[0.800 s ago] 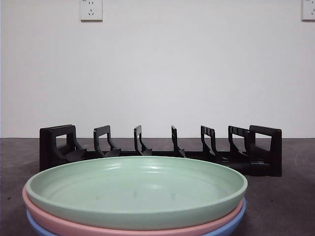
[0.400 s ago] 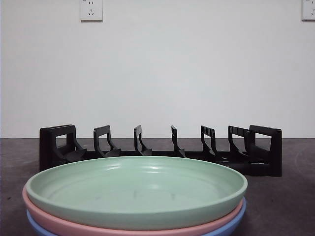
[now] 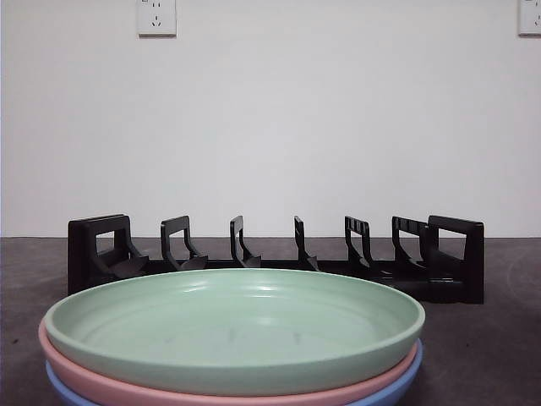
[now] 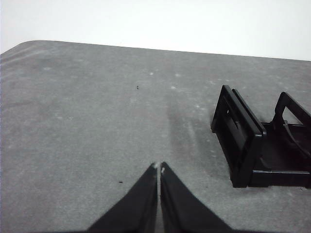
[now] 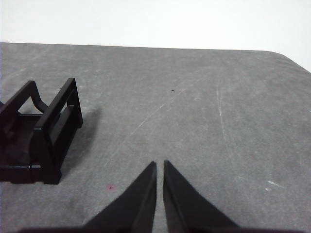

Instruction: Place the plate

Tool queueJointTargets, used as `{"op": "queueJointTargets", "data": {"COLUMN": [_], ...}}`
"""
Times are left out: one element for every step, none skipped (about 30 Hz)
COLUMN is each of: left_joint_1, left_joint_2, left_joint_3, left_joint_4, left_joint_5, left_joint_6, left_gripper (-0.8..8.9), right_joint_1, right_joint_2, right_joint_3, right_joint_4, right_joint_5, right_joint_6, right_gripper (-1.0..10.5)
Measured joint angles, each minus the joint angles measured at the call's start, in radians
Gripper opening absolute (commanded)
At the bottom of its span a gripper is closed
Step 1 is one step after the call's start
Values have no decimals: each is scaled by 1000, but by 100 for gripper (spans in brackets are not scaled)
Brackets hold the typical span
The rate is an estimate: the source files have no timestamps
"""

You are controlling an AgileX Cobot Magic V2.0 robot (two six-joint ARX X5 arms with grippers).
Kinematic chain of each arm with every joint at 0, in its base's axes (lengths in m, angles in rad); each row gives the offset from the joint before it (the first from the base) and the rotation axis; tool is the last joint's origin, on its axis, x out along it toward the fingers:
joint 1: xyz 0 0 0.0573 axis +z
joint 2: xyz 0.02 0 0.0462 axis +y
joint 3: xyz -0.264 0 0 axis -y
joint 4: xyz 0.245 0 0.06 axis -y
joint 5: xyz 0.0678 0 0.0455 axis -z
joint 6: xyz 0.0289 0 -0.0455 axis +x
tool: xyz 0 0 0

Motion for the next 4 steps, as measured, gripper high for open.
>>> {"op": "queueJointTargets", "data": {"left_joint_1": [0,0,0,0], "left_joint_2": [0,0,0,0], "left_joint_3": [0,0,0,0], "left_joint_4": [0,0,0,0], "left_joint_5": [0,0,0,0], "left_joint_6": [0,0,0,0], "left_gripper": [8,8,8,8], "right_joint_1": [0,0,0,0], "right_joint_2": [0,0,0,0], "right_joint_3": [0,0,0,0], "right_joint_4": [0,0,0,0], "right_joint_5": [0,0,0,0], "right_joint_6": [0,0,0,0], "right_gripper": [22,22,22,22]}}
